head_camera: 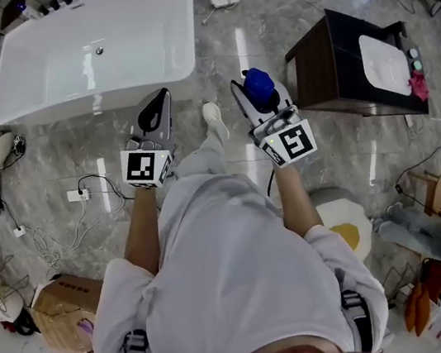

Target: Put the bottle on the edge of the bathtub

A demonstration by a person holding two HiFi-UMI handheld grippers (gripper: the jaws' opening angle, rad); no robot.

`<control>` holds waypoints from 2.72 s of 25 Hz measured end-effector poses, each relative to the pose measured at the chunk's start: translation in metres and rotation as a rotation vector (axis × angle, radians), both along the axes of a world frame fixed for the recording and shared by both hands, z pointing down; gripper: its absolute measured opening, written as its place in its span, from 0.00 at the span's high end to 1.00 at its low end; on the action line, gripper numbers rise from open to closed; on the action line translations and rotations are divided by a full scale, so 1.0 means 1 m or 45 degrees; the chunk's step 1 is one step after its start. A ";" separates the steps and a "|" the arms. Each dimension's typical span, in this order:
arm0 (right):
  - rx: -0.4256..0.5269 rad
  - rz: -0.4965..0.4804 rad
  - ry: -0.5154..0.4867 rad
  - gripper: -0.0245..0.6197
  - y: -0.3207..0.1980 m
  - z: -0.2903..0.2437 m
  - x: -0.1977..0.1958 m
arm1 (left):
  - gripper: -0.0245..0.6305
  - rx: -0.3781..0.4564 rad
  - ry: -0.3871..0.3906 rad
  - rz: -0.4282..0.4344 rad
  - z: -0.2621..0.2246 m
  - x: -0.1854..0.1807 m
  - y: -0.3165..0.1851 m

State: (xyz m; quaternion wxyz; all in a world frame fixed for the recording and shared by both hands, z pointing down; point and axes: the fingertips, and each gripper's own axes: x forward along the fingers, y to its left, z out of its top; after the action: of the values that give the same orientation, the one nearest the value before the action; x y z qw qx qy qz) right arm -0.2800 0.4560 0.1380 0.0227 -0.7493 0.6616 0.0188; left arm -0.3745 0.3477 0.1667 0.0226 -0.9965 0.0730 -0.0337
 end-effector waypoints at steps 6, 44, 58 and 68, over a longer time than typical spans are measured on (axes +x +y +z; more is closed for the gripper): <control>-0.027 -0.049 -0.020 0.78 -0.056 0.007 0.075 | 0.96 -0.029 0.013 -0.044 0.006 0.082 -0.059; -0.078 -0.747 -0.191 0.78 -0.467 0.060 0.417 | 0.96 -0.015 0.034 -0.763 0.039 0.349 -0.415; 0.020 -1.016 -0.199 0.78 -0.633 0.195 0.518 | 0.96 -0.235 -0.098 -0.892 0.167 0.420 -0.512; 0.105 -1.068 -0.163 0.78 -0.684 0.335 0.516 | 0.96 -0.353 -0.100 -0.895 0.249 0.442 -0.535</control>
State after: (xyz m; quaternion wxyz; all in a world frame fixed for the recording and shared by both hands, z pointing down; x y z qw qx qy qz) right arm 0.2358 -0.2285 0.4733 0.0993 -0.4135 0.9050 -0.0123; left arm 0.0678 -0.1875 0.4158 -0.1228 -0.9022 0.4041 -0.0872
